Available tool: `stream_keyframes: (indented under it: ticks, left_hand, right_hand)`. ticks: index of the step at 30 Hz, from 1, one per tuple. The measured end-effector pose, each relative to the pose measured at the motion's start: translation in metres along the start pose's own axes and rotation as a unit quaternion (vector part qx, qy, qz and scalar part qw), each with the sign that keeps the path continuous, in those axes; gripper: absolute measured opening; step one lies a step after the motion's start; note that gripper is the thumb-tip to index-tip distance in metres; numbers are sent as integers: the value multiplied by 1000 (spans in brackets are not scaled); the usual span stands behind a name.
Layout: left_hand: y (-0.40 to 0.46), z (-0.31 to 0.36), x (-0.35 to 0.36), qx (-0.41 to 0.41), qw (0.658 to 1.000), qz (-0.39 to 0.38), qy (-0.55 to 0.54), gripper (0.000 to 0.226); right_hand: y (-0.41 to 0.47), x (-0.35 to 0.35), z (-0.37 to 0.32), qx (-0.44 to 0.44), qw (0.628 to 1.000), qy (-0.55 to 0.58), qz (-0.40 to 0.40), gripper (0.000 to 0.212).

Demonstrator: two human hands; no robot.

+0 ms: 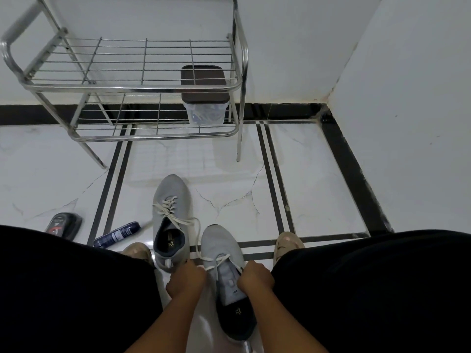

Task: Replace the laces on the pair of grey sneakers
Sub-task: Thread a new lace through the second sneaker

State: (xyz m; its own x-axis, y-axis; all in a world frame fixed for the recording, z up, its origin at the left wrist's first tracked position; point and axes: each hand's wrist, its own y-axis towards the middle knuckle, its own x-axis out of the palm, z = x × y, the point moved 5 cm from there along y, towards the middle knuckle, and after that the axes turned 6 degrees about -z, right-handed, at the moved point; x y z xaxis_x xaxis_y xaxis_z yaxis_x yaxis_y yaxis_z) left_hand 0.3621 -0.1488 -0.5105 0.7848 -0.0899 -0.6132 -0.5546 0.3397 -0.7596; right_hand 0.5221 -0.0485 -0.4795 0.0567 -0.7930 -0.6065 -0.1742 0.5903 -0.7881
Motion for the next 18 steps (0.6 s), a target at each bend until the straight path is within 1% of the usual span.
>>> stream_keyframes:
  ticks: [2,3,4,6,7,9,11,13,14,15,16,17,18]
  left_hand:
    - [-1,9,0,17,999,13,-23,36]
    - [0,16,0,24,997,4,-68,36]
    - [1,22,-1,25,990,-13,-142,36]
    - [3,34,-1,1,950,-68,-305,31]
    - [2,41,0,-11,926,-100,-364,26]
    - [-3,53,-3,-33,898,-150,-411,26]
    - [-5,62,-5,-28,886,-155,-435,28]
    - [-6,75,-15,17,909,-139,-393,26]
    - [-13,83,-22,52,922,-128,-362,23]
    - [-20,94,-32,99,930,-108,-338,24]
    - [-27,104,-41,151,930,-82,-325,27]
    - [-36,113,-52,203,924,-54,-321,30]
    - [-47,123,-63,242,915,-42,-321,30]
  right_hand:
    - [-2,1,-1,-11,1000,-17,2,32]
    - [-3,1,-1,-17,1000,-23,2,33]
    - [-3,2,-1,-22,999,-28,2,33]
    - [-3,3,-2,-29,999,-33,-7,35]
    - [-3,4,-3,-31,999,-35,-12,36]
    - [-2,5,-3,-33,998,-39,-24,37]
    - [-2,6,-3,-37,998,-40,-39,39]
    - [-1,6,-2,-35,998,-23,-57,43]
    - [0,6,-2,-29,997,4,-71,46]
    - [2,4,-4,-21,995,55,-80,49]
    - [1,-3,-7,-8,989,130,-73,52]
    - [1,-14,-11,5,972,228,-51,56]
    - [0,-27,-14,11,942,334,-18,62]
